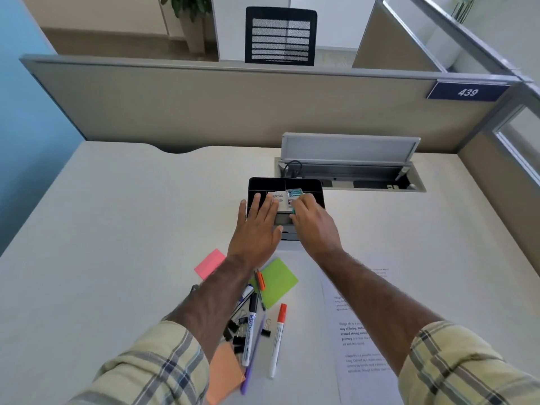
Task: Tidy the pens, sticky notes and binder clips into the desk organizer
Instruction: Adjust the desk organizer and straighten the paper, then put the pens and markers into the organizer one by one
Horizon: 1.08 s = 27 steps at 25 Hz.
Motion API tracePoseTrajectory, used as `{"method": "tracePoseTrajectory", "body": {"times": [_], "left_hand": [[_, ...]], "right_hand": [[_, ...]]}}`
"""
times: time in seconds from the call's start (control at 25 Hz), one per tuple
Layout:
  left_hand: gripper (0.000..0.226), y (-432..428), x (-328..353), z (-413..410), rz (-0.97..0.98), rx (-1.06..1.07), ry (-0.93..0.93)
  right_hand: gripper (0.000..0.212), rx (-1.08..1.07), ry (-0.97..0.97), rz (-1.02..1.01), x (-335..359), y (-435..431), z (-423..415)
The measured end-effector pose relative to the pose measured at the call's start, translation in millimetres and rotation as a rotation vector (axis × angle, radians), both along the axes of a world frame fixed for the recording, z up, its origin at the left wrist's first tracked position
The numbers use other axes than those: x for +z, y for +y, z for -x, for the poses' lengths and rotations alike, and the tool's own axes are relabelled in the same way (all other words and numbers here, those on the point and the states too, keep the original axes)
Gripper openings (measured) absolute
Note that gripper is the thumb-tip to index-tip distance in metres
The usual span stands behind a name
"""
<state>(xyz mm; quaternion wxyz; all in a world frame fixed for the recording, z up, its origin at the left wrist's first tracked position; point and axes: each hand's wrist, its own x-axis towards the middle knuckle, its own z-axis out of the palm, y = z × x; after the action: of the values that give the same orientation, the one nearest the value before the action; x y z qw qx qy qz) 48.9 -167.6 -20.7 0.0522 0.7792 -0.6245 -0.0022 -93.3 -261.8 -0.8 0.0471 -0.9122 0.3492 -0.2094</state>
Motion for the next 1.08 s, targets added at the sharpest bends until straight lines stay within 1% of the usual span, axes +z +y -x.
{"method": "tracePoseTrajectory", "body": {"times": [0.28,0.48,0.68,0.8,0.96,1.08], "left_hand": [[0.064,0,-1,-2,0.002,-0.01,-0.005],[0.064,1,1,0,-0.004,-0.017,-0.011],[0.065,8,5,-1,0.003,-0.018,0.01],[0.063,22,6,-4,0.032,0.005,0.034],[0.059,59,-6,-9,0.081,0.068,0.083],[0.053,90,-15,-5,0.115,0.093,0.083]], "right_hand": [[0.022,0.005,-0.01,0.011,-7,1,-3],[0.016,0.009,-0.001,0.02,-3,2,-3],[0.018,-0.017,-0.026,0.061,7,6,3],[0.019,-0.039,-0.016,0.106,10,14,11],[0.014,-0.048,-0.023,0.132,9,35,28],[0.01,-0.052,-0.027,0.079,0,64,42]]}}
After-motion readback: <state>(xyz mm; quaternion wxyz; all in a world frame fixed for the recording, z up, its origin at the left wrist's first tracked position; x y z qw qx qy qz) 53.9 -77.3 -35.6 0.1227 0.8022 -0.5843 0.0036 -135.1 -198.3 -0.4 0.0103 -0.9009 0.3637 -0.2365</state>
